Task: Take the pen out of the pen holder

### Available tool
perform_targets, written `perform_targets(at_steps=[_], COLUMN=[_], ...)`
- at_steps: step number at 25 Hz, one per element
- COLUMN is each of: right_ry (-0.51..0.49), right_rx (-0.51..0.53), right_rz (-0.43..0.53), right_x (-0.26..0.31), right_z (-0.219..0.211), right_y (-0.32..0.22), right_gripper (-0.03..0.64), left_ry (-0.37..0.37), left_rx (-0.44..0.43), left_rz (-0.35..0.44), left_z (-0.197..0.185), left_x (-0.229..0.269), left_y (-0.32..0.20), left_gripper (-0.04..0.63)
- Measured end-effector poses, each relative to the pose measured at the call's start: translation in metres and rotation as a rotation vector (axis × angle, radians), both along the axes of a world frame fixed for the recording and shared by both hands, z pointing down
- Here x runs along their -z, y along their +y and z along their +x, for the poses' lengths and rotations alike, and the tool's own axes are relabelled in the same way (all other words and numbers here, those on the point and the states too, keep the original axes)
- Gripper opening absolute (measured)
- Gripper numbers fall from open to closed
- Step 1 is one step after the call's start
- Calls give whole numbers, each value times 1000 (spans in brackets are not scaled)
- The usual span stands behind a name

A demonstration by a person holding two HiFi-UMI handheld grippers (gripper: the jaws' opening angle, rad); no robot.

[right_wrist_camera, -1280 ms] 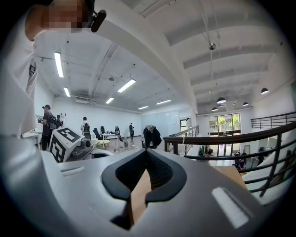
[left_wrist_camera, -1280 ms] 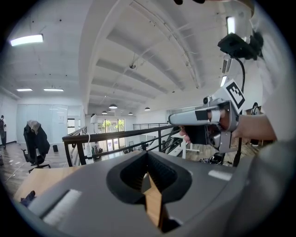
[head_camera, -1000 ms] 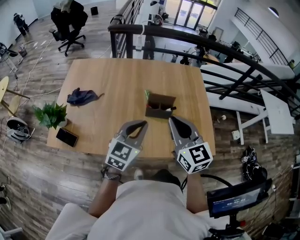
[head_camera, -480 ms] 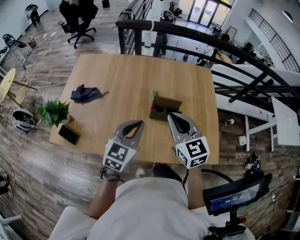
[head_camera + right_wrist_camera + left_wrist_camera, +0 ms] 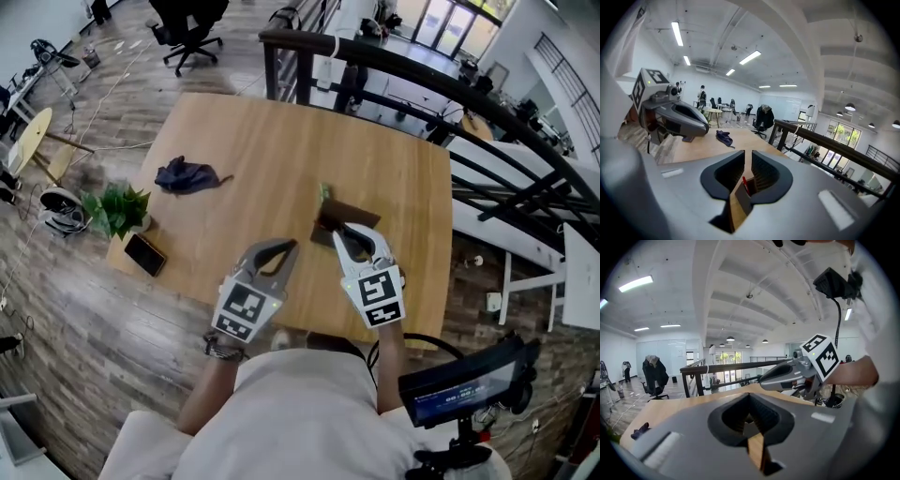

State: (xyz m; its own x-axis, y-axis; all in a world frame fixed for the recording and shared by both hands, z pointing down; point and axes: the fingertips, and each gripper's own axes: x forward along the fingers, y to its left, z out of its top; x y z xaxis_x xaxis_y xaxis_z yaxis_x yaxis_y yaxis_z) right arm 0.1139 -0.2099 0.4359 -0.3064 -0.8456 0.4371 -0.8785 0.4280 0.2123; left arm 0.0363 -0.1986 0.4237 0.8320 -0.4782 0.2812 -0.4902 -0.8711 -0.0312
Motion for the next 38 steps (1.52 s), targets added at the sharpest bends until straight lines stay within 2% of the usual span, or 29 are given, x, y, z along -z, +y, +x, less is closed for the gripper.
perform_targets(at_steps=[8,24,29,38], right_ry=[119,134,178,234], right_rx=[85,177,204,261], right_rz=[-94,-240,-270,-323], right_x=[-41,-96,-108,-130], right_z=[-6,-10,-10,-13], right_y=[-11,-30,-36,-35], right_gripper=[55,38,49,55], left_ry=[-20,-87,-130,-145], left_rx=[45,124,138,142], left_rz=[-45,-122,-125,-151], left_z=[-2,-11,-13,-10], left_x=[-16,-45,-55,-66], left_y=[-3,-12,-15,-19], left_gripper=[-2,-1,0,0])
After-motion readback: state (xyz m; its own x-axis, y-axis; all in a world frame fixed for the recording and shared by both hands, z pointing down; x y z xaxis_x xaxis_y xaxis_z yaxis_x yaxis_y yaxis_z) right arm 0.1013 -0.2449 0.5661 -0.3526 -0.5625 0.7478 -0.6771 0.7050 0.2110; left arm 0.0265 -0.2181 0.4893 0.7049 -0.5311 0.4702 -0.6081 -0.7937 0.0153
